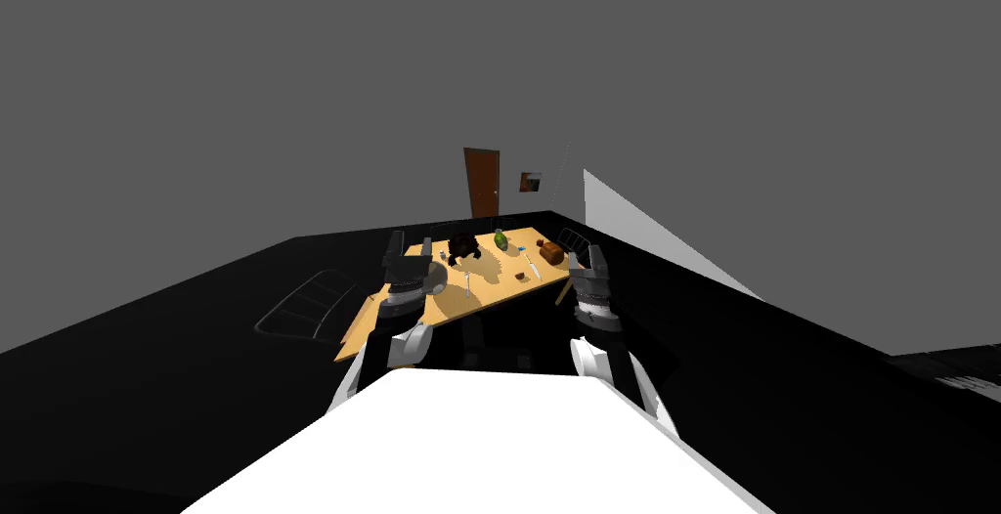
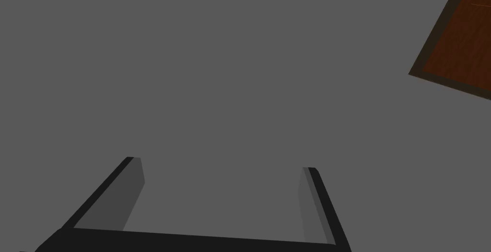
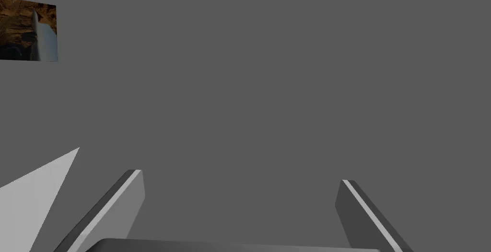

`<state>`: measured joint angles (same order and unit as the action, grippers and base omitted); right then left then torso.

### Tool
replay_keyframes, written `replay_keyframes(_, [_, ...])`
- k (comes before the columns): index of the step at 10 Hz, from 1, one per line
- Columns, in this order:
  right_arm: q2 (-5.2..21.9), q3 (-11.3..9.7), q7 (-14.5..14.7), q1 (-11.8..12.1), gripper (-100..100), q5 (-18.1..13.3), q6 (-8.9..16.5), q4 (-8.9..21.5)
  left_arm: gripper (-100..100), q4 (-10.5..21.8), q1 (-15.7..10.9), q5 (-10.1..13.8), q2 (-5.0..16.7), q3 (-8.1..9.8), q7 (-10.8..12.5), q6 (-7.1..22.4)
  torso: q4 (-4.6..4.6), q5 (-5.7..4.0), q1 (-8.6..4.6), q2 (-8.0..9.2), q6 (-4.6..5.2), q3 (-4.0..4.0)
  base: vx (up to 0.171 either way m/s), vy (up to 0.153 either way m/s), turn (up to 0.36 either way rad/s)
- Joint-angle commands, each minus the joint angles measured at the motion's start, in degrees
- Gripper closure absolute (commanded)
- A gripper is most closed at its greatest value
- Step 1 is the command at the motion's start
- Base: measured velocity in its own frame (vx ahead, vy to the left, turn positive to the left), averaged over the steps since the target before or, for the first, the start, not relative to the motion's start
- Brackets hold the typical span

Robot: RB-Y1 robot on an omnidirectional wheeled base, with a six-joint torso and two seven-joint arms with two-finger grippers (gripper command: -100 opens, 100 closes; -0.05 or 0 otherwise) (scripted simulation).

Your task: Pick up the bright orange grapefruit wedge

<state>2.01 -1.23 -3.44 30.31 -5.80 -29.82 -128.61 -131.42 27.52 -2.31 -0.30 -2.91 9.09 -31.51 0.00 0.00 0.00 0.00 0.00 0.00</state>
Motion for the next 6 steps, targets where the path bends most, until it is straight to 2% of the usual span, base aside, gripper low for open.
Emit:
replay_keyframes(1, [2.1, -0.7, 0.5, 0.1, -100, -0.7, 0.2, 0.9, 0, 0.0, 0.0, 0.0, 0.0, 0.0, 0.0, 0.0, 0.0, 0.0, 0.0, 0.0, 0.0, 0.0, -0.055, -0.014, 0.043])
replay_keyframes(6, [8.5, -3.6, 3.1, -0.4, -100, -4.6, 1.8, 5.6, 0, 0.0, 0.0, 0.0, 0.0, 0.0, 0.0, 0.0, 0.11, -0.04, -0.18, 0.5, -0.01, 0.29, -0.122, -0.035, 0.087])
